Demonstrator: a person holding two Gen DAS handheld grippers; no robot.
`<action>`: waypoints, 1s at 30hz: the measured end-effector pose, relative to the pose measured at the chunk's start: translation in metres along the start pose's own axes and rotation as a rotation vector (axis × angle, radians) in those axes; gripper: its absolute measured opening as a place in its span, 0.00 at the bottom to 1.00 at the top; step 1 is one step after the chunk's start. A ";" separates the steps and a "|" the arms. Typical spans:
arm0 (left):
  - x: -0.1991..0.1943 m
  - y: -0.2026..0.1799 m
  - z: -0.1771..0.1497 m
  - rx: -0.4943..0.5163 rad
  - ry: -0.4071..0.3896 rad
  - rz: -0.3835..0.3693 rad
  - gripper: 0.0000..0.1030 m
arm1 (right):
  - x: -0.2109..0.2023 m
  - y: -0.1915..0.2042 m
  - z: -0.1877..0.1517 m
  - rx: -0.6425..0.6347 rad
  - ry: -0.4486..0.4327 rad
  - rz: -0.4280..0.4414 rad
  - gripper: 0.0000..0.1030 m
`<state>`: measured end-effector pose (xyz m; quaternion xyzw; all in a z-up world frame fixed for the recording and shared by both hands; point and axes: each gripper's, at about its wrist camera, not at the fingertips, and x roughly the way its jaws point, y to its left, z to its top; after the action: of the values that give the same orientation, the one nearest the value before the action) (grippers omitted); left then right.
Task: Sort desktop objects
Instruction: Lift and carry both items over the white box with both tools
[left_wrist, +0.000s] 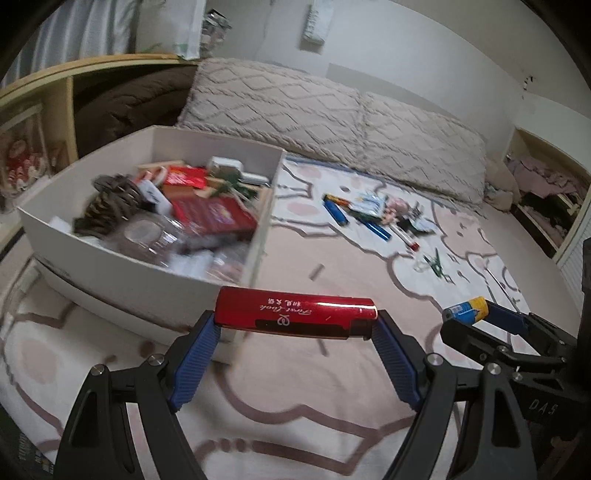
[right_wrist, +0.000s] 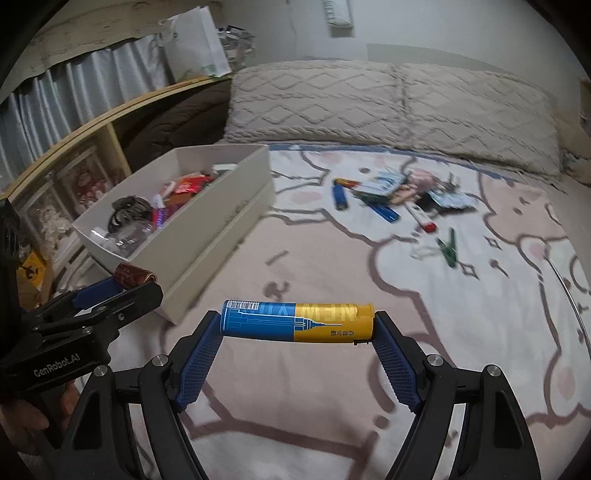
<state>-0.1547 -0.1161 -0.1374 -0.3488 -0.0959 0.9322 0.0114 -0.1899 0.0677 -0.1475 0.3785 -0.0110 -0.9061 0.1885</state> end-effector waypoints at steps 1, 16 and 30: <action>-0.003 0.006 0.005 -0.004 -0.015 0.006 0.81 | 0.001 0.005 0.004 -0.009 -0.005 0.010 0.79; -0.037 0.077 0.064 -0.028 -0.188 0.126 0.81 | 0.002 0.062 0.072 -0.136 -0.118 0.088 0.79; -0.042 0.109 0.129 0.043 -0.291 0.206 0.81 | 0.025 0.079 0.135 -0.109 -0.184 0.180 0.79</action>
<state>-0.2021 -0.2489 -0.0353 -0.2179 -0.0403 0.9709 -0.0905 -0.2726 -0.0310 -0.0553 0.2804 -0.0129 -0.9158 0.2872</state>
